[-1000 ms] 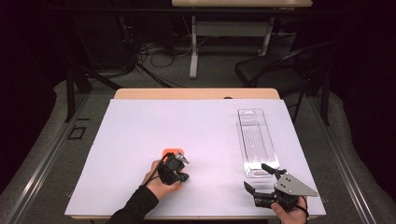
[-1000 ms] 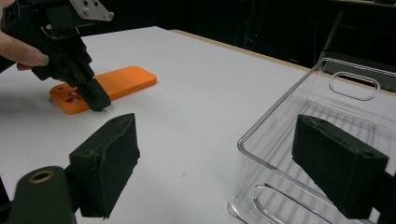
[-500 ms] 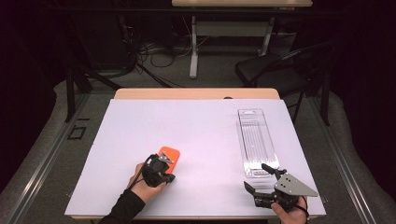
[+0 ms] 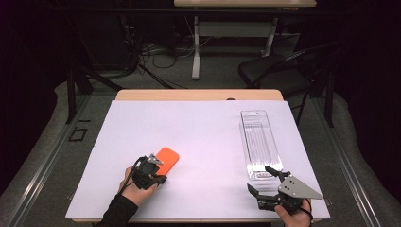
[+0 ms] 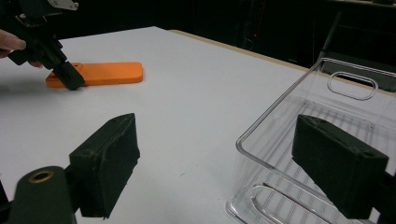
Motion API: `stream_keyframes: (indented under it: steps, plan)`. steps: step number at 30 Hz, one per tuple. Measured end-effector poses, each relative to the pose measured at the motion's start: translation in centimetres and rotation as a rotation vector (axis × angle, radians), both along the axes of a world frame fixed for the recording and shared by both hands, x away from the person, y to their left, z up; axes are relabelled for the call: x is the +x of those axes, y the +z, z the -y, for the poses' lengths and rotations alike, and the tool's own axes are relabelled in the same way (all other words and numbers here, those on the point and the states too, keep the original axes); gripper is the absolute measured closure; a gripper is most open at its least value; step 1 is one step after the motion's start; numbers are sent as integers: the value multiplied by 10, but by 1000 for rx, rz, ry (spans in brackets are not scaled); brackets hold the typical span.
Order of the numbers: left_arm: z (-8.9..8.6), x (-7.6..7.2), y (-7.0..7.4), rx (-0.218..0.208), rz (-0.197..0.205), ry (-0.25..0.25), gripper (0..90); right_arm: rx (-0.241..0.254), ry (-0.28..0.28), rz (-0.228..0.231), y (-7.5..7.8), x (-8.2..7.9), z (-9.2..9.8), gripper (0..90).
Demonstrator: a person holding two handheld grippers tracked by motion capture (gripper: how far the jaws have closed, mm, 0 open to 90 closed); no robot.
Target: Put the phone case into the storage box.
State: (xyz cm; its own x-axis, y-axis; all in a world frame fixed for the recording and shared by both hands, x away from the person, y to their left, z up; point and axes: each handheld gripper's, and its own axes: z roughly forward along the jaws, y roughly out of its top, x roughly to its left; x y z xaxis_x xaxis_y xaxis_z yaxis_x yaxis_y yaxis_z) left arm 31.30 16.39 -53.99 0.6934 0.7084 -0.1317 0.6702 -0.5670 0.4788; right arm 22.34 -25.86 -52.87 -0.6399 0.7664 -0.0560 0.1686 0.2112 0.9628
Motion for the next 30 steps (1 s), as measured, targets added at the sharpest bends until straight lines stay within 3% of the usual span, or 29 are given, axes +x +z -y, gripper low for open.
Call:
stream_keyframes:
  steps: [8, 22, 29, 30]
  plan:
    - [0, -2, 1, 0, 7, -3, 877, 2, -1, 1, 0, 0, 0, 141]
    - [-6, -6, 16, -71, 48, 15, 698, -4, 1, 2, 0, 0, 0, 141]
    - [-10, -7, 19, -78, 71, 27, 611, -3, 4, 0, 0, 0, 0, 141]
    - [-10, -7, 19, -78, 90, 32, 577, -2, 3, 0, 0, 0, 0, 141]
